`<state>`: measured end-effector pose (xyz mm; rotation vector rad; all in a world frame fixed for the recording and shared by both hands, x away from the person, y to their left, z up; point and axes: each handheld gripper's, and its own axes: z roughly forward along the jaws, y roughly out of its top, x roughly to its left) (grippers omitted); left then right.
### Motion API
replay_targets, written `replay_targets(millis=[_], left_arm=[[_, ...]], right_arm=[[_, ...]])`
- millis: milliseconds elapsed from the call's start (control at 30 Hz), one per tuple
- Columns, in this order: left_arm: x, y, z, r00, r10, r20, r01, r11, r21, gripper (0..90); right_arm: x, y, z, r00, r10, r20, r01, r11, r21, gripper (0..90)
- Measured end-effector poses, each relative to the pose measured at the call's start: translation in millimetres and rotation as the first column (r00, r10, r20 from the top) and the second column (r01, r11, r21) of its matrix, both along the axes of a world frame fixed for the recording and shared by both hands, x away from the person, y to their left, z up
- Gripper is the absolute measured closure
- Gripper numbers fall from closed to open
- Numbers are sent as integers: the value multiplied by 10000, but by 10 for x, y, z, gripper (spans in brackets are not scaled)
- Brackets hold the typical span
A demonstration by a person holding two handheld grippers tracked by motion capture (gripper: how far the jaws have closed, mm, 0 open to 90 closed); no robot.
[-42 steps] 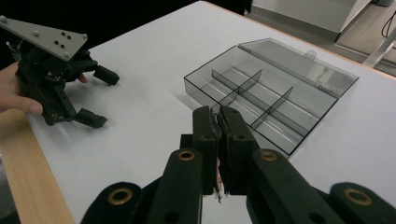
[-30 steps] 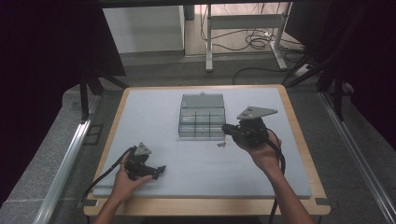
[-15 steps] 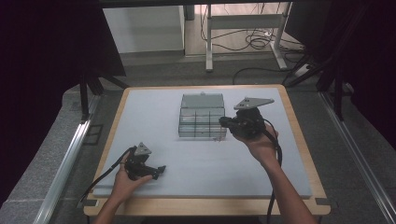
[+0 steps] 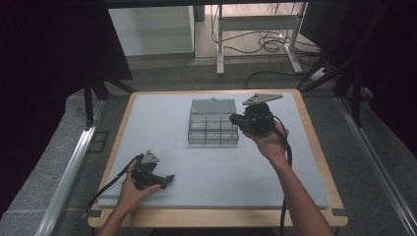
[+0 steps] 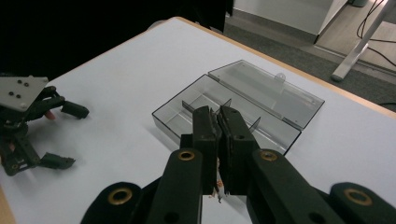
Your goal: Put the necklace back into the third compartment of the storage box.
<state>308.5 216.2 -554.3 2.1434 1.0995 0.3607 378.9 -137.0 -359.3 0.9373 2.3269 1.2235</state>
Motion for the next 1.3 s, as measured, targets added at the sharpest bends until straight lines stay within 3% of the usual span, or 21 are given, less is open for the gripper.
replay_targets(millis=[400, 767, 1300], left_arm=[[0, -1, -1, 10000, 11, 19, -11, 10000, -10, 0], [-1, -1, -2, 10000, 14, 23, -14, 10000, -13, 0], [1, 0, -2, 10000, 9, 23, -9, 10000, -8, 0]], right_arm=[[212, 37, -38, 9987, -334, -373, 341, 9992, 189, 843], [390, 84, -56, 9965, -726, -415, 735, 9970, 225, 843], [735, 159, -222, 9874, -1329, -858, 1385, 9883, 638, 843]])
